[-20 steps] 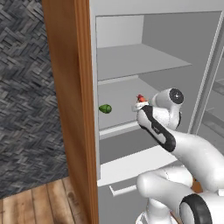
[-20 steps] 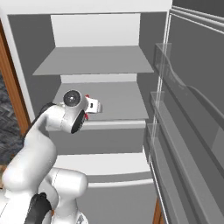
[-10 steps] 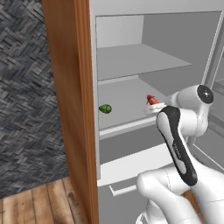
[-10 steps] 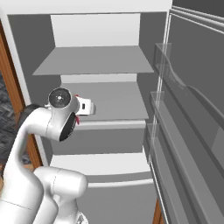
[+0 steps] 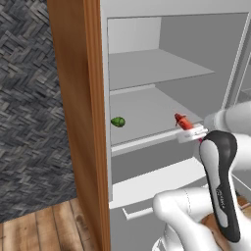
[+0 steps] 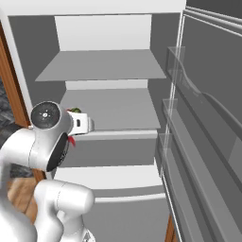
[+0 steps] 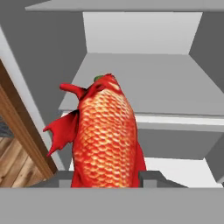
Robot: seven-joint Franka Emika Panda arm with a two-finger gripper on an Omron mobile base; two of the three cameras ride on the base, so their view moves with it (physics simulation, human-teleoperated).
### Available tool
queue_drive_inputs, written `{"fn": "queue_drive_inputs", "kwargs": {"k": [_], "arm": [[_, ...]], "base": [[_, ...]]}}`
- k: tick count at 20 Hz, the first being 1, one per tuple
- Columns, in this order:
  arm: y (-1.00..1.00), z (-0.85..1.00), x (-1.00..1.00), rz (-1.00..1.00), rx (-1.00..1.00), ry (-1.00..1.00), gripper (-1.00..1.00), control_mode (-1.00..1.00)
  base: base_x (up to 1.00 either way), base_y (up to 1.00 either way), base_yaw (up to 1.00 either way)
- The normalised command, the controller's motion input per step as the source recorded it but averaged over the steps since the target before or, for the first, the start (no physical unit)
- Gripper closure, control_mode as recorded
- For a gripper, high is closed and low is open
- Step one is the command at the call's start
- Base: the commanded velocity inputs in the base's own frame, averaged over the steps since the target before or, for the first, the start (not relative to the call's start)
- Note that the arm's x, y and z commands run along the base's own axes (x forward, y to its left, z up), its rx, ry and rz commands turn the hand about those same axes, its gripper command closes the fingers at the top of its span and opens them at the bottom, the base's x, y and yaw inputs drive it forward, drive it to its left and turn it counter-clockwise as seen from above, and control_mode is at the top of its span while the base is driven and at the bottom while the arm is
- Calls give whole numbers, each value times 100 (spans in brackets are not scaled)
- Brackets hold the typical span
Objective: Open the fridge, remove the apple, avocado, and fish, and place them on any counter.
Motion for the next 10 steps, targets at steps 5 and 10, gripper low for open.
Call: {"fn": "queue_drive_inputs", "kwargs": {"k": [5,10], "arm": [[0,30,-48,1,0,0,100,-100],[0,11,-7,0,0,0,100,-100]], "base": [[0,0,0],[0,0,0]]}}
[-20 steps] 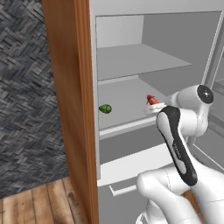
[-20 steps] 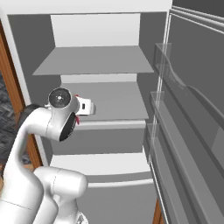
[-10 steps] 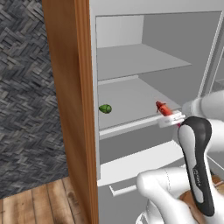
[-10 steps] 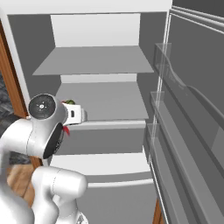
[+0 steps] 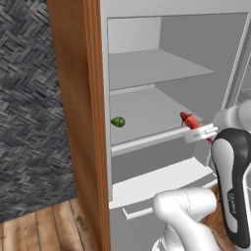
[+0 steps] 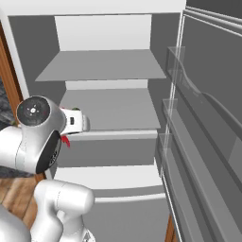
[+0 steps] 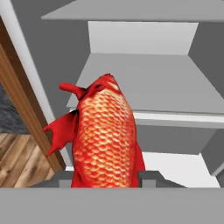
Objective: Open the fridge, remove the apple, avocado, and fish, and place them on any counter.
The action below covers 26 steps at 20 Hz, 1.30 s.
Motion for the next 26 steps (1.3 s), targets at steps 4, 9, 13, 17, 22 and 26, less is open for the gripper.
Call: {"fn": "queue_drive_inputs", "kwargs": {"k": [4,9,13,17,22,26], "arm": [[0,0,0,0,0,0,100,-100],[0,0,0,0,0,0,100,100],[0,0,0,0,0,0,100,100],[0,0,0,0,0,0,100,100],[0,0,0,0,0,0,100,100],[0,0,0,0,0,0,100,100]], "base": [[0,0,0],[0,11,3],[-29,74,49],[-31,70,94],[-16,27,100],[0,0,100]]}}
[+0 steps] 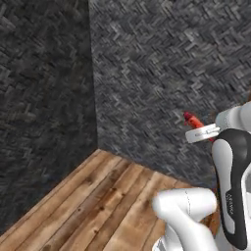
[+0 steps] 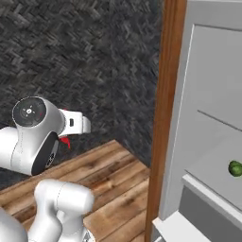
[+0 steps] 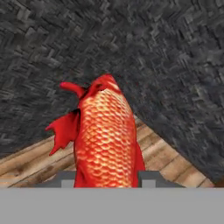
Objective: Open the fridge, remove the apple, avocado, and fish, and place them on any counter.
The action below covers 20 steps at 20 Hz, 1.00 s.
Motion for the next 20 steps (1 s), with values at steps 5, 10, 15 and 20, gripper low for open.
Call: {"fn": "queue_drive_inputs", "kwargs": {"k": [5,10,15,20], "arm": [[0,0,0,0,0,0,100,100],[0,0,0,0,0,0,100,100],[0,0,0,0,0,0,100,100],[0,0,0,0,0,0,100,100]], "base": [[-4,0,100],[-5,0,100],[-14,2,100],[-48,25,100]]}}
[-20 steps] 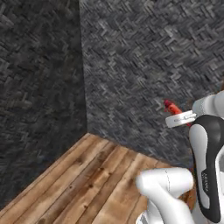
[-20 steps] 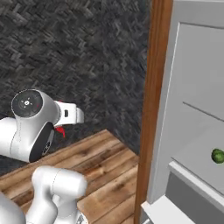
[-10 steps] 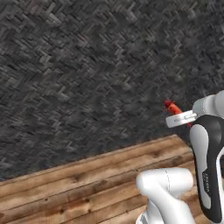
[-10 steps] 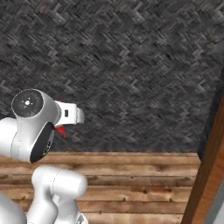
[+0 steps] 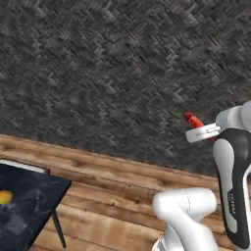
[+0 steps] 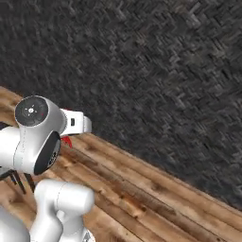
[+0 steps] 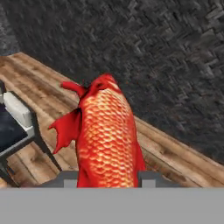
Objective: Open the fridge, remove the apple, avocado, and fish, and place them on any counter.
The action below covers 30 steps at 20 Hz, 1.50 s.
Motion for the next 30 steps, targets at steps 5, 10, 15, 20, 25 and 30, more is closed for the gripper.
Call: {"fn": "queue_drive_inputs", "kwargs": {"k": [5,10,15,20,25,30], "arm": [[0,0,0,0,0,0,100,100],[0,0,0,0,0,0,100,100],[0,0,0,0,0,0,100,100],[0,0,0,0,0,0,100,100],[0,0,0,0,0,0,100,100],[0,0,0,0,0,0,100,100]], "base": [[-53,41,100],[-18,63,86],[58,67,46],[63,16,27],[13,0,18],[19,3,11]]}}
